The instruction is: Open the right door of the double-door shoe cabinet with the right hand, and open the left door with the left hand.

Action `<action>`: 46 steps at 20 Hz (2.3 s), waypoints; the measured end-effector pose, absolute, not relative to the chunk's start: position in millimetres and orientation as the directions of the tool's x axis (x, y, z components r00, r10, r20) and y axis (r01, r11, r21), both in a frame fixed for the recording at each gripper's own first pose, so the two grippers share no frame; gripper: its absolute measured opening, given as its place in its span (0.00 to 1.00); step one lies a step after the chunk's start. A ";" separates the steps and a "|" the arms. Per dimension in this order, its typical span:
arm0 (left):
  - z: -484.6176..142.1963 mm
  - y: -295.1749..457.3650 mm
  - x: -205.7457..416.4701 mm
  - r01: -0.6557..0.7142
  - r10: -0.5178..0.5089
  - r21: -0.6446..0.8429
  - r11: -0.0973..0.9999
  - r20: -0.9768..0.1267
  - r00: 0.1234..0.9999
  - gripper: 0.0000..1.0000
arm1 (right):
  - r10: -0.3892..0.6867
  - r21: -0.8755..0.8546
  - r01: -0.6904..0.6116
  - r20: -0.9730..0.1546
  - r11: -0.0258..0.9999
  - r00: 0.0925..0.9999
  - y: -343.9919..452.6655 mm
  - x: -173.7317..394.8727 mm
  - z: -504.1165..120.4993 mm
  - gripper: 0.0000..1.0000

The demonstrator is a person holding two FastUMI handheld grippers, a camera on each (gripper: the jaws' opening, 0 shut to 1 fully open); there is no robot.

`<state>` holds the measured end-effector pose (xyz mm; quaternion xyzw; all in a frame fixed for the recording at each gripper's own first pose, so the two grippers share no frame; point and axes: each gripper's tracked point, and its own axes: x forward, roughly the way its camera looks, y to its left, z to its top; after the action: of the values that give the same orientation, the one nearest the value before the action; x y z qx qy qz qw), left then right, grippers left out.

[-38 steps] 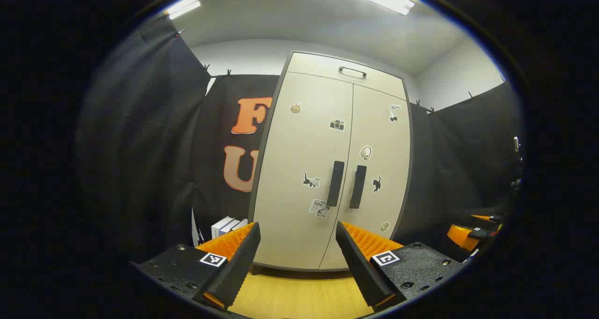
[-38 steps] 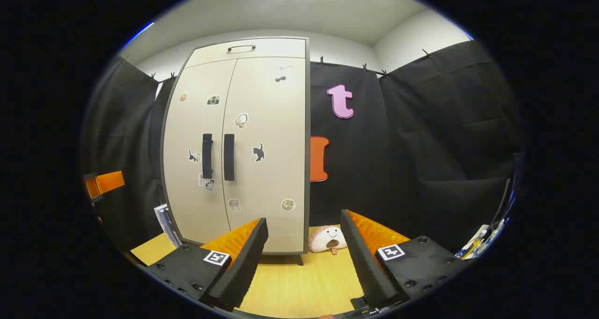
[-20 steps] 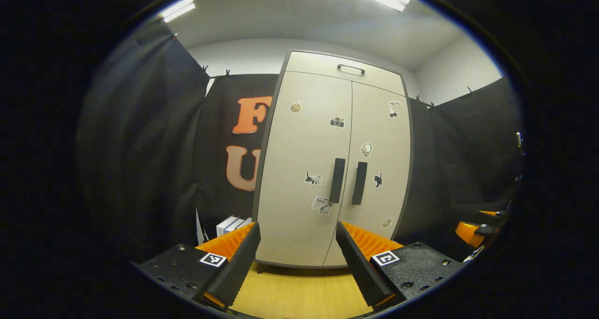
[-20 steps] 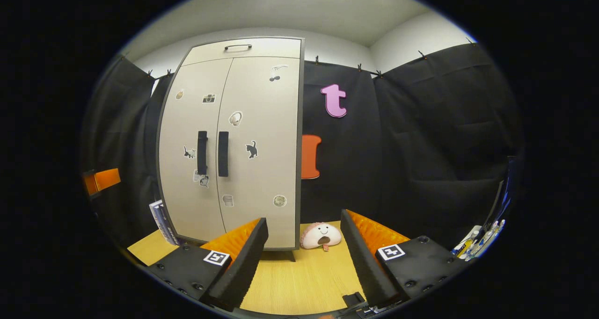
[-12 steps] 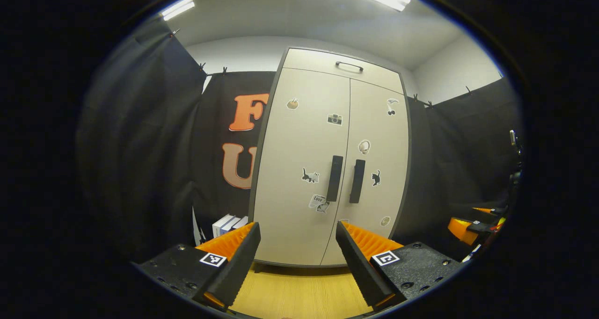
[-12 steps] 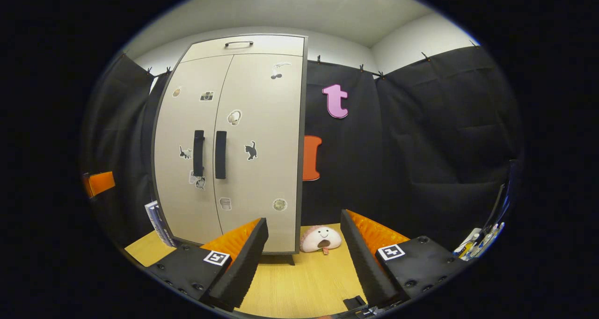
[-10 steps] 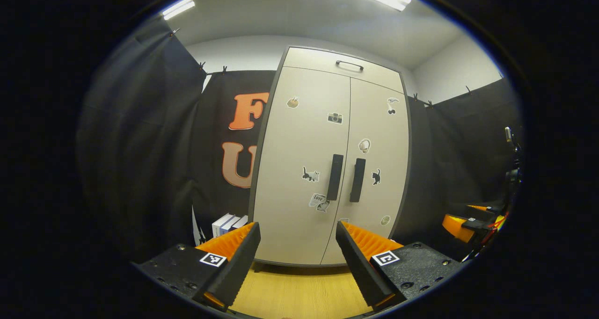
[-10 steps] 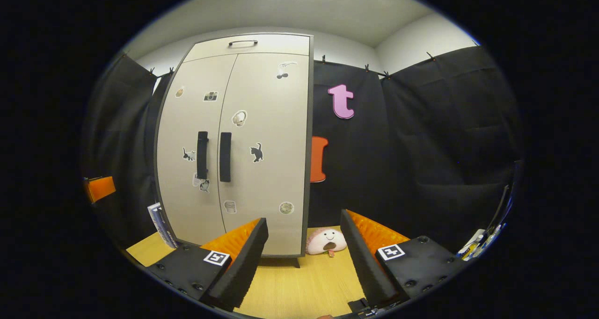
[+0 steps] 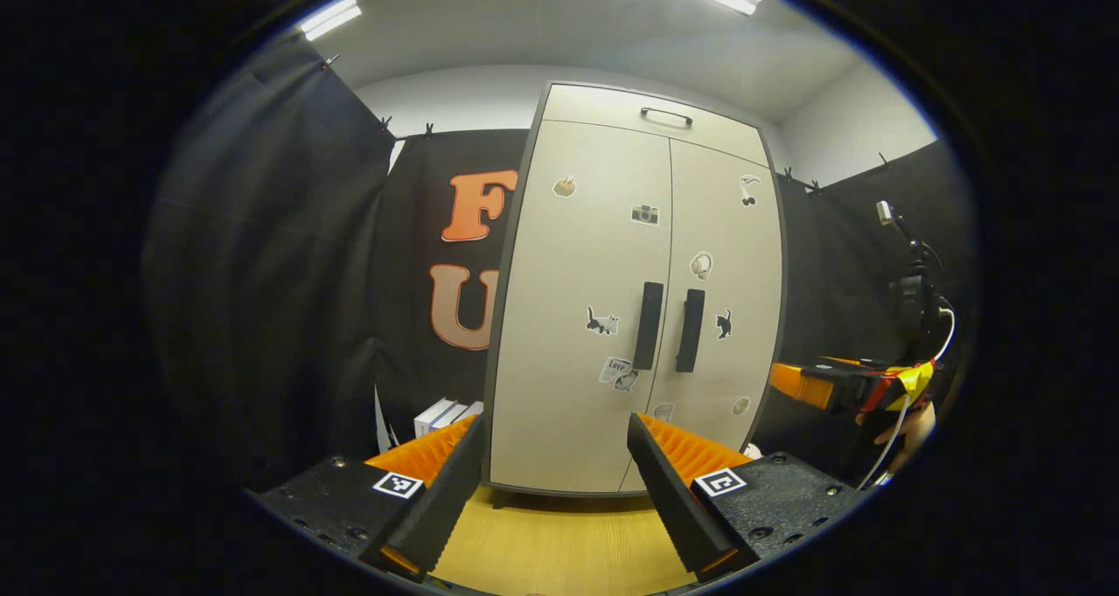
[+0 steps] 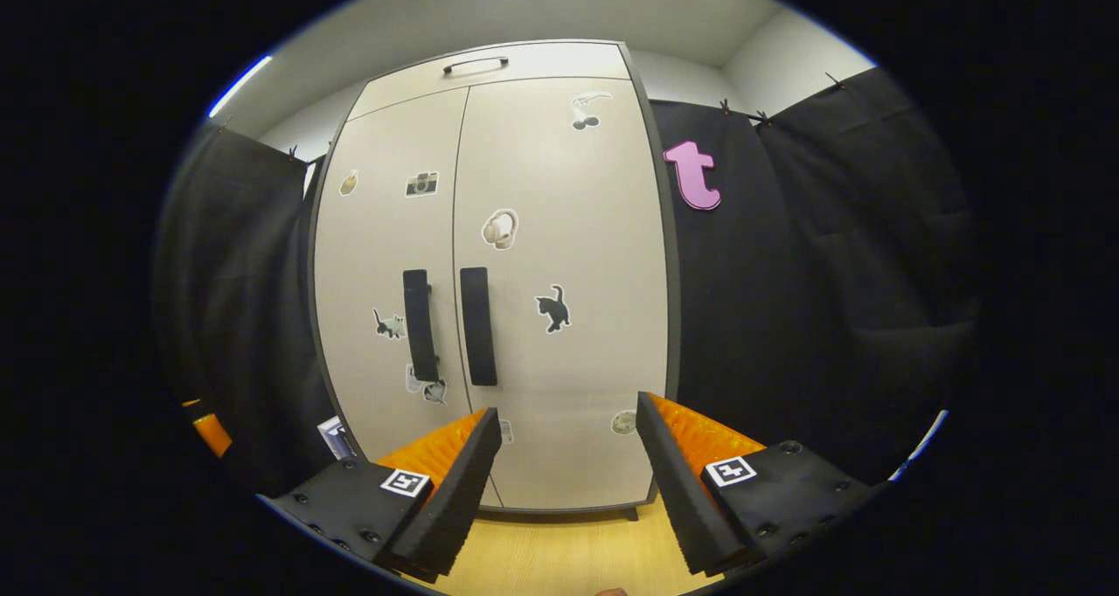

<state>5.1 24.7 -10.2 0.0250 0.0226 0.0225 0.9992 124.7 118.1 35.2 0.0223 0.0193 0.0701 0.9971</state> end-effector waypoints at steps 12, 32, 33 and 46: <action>-14.2 43.3 4.7 -0.083 0.086 0.043 0.996 -0.056 0.995 0.98 | 0.161 0.040 -0.160 -0.025 0.986 0.987 173.4 192.0 58.1 0.99; -22.9 92.0 20.7 -0.165 0.170 0.073 0.984 -0.074 0.983 0.98 | 0.171 0.012 -0.171 -0.087 0.985 0.981 228.4 268.0 35.5 0.59; -23.7 93.0 20.2 -0.166 0.171 0.075 0.983 -0.076 0.982 0.98 | 0.172 0.013 -0.172 -0.091 0.985 0.981 229.0 267.7 35.3 0.59; -19.8 79.8 -7.9 -0.156 0.162 0.080 0.984 -0.075 0.984 0.98 | 0.186 -0.057 -0.193 -0.111 0.979 0.976 218.5 245.2 33.6 0.23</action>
<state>-7.9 79.8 -19.8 0.0370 0.0407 0.0801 0.9953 245.2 218.5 33.6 -0.0340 0.0526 0.0954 0.9935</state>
